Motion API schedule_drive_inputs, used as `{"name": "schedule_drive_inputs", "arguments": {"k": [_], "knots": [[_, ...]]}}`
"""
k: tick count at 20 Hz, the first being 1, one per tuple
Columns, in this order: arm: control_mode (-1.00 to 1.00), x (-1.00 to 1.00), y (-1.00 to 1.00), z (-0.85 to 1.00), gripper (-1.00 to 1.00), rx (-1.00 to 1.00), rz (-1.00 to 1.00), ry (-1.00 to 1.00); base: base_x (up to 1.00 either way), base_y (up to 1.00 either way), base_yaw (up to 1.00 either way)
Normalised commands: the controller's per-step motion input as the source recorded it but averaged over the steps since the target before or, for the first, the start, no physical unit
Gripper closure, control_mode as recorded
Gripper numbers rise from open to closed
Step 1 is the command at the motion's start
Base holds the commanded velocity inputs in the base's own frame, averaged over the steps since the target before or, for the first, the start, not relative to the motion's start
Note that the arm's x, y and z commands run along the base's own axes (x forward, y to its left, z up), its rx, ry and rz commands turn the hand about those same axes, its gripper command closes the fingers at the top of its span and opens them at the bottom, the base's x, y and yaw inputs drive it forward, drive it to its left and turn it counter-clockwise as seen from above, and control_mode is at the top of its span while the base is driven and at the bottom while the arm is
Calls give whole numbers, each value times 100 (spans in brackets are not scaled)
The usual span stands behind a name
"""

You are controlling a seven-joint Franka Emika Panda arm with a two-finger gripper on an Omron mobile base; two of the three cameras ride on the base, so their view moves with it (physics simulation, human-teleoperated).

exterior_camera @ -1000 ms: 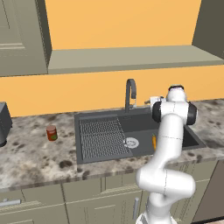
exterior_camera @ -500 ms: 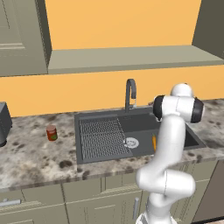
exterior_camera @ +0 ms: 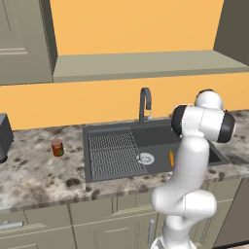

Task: Turn on the sink faucet. Then move the carrot from the counter to the sink. Turn off the sink. Move the vegetable from the sink to the pot next to the stove. Finally move the pot to the rear left burner.

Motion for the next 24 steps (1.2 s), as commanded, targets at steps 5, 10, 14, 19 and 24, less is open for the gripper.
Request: {"name": "schedule_drive_inputs", "arguments": {"k": [5,10,14,19,24], "knots": [[-100,-22,-2,8,-100,-27,8,-19,0,0,0],[-100,-5,-11,1,-100,-29,11,-17,0,0,0],[-100,0,-12,1,-100,-32,14,-12,0,0,0],[-100,-4,-16,0,-100,-35,13,-9,0,0,0],[-100,-4,-23,0,-100,-33,13,-7,0,0,0]]}}
